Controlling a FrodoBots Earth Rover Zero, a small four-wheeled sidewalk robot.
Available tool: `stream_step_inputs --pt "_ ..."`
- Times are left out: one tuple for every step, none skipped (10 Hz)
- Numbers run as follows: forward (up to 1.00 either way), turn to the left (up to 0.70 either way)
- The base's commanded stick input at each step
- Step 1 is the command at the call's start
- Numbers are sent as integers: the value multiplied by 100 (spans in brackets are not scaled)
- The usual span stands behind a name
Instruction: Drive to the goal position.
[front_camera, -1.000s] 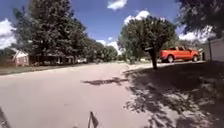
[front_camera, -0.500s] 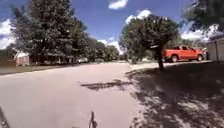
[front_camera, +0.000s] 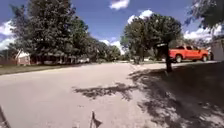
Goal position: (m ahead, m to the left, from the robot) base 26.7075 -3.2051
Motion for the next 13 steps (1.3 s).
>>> stream_step_inputs --pt "85 -34" --pt "85 -34" --pt "85 -34" --pt "85 -34" --pt "85 -34" --pt "85 -12" --pt "85 2" --pt "85 2" --pt "85 2" --pt "85 2" --pt "85 2" --pt "85 2" --pt "85 2"
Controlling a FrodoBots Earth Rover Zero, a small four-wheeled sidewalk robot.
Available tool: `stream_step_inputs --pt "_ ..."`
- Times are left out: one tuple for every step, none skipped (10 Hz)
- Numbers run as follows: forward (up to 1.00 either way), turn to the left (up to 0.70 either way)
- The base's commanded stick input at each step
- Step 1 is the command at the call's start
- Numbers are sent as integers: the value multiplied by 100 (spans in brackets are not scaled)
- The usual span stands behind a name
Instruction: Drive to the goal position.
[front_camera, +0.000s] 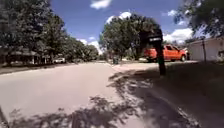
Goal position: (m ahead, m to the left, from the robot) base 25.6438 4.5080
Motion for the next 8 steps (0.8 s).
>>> stream_step_inputs --pt "85 2" --pt "85 2" --pt "85 2" --pt "85 2" --pt "85 2" --pt "85 2" --pt "85 2" --pt "85 2"
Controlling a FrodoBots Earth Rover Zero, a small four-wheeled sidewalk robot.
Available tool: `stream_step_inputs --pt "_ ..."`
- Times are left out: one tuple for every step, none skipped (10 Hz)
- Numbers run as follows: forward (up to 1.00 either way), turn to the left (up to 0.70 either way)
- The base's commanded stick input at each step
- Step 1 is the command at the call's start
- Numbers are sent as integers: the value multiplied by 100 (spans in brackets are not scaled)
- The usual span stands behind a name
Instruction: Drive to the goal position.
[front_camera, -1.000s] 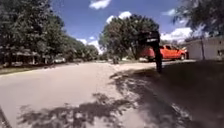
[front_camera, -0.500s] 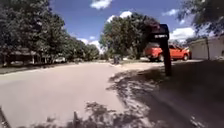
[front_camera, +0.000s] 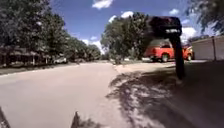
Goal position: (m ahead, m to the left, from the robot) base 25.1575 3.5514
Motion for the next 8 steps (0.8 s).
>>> stream_step_inputs --pt "85 2" --pt "85 2" --pt "85 2" --pt "85 2" --pt "85 21" --pt "85 32" --pt "85 25" --pt "85 13"
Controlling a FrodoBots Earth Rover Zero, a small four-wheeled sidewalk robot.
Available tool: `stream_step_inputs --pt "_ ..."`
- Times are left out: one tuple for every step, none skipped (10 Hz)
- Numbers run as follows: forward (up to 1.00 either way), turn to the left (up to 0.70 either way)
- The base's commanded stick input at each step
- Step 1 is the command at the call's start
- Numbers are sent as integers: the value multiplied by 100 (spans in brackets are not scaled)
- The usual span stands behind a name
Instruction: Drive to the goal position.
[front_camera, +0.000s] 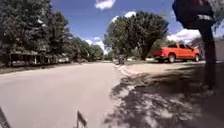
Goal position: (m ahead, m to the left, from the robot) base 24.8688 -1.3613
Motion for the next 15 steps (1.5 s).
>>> stream_step_inputs --pt "85 4" --pt "85 0" --pt "85 0" --pt "85 0" --pt "85 0" --pt "85 0" --pt "85 0" --pt "85 0" --pt "85 0" --pt "85 0" --pt "85 0" --pt "85 0" --pt "85 0" --pt "85 0" --pt "85 0"
